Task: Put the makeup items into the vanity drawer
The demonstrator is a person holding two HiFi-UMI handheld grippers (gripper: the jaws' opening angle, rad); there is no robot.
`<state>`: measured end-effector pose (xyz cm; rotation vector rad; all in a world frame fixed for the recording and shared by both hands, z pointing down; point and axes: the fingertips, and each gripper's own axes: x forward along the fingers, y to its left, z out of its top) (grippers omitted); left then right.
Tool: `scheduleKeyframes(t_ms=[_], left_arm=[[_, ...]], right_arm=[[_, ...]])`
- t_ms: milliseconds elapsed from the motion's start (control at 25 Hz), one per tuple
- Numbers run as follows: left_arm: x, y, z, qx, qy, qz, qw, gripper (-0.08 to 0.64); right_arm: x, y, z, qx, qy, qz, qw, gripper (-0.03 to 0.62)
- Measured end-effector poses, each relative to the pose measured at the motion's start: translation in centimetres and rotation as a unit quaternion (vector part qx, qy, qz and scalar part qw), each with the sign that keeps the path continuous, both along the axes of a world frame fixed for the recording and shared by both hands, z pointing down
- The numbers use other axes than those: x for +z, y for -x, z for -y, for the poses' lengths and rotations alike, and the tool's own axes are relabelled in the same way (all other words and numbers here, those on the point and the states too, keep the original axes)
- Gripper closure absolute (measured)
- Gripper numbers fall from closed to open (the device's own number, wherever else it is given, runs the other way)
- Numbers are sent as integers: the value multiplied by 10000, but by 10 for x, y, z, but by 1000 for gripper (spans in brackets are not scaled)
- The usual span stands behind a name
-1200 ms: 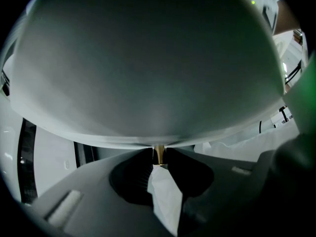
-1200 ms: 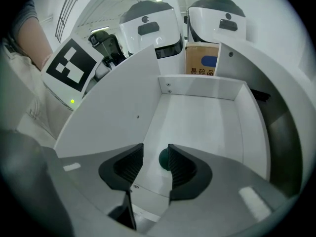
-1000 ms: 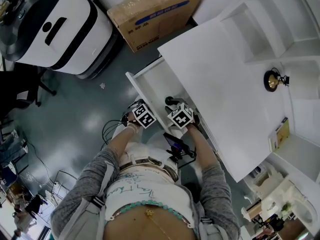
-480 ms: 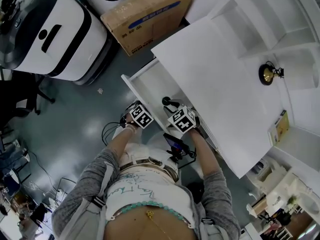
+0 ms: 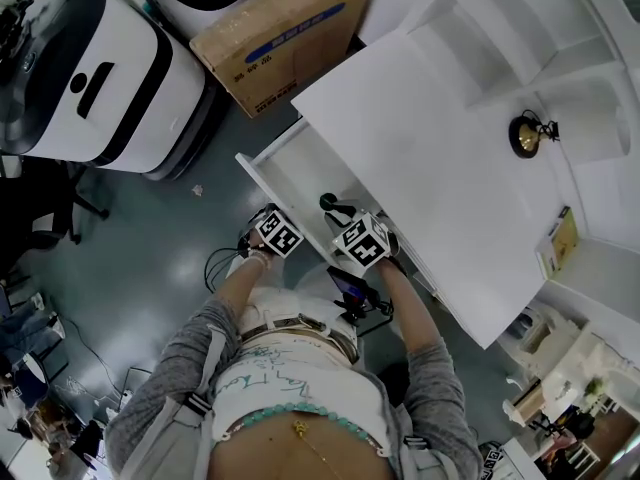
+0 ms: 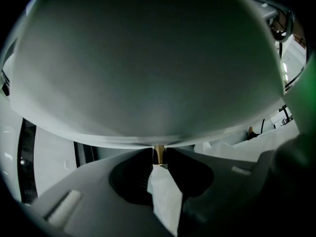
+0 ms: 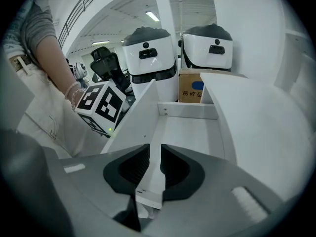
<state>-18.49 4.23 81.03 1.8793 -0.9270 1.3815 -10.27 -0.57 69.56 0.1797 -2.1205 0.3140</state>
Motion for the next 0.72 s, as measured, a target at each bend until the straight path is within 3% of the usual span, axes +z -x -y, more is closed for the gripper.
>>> scheduleKeyframes(t_ms=[520,720], left_arm=[[-1,1,-1,64,5,-16,10000,465],[-1,0,0,59,-8,-19,10000,465]], right_arm=[[-16,-10,-1,332,-118,65,9994,563],[-23,-19,1,462,-197,40,9987,563]])
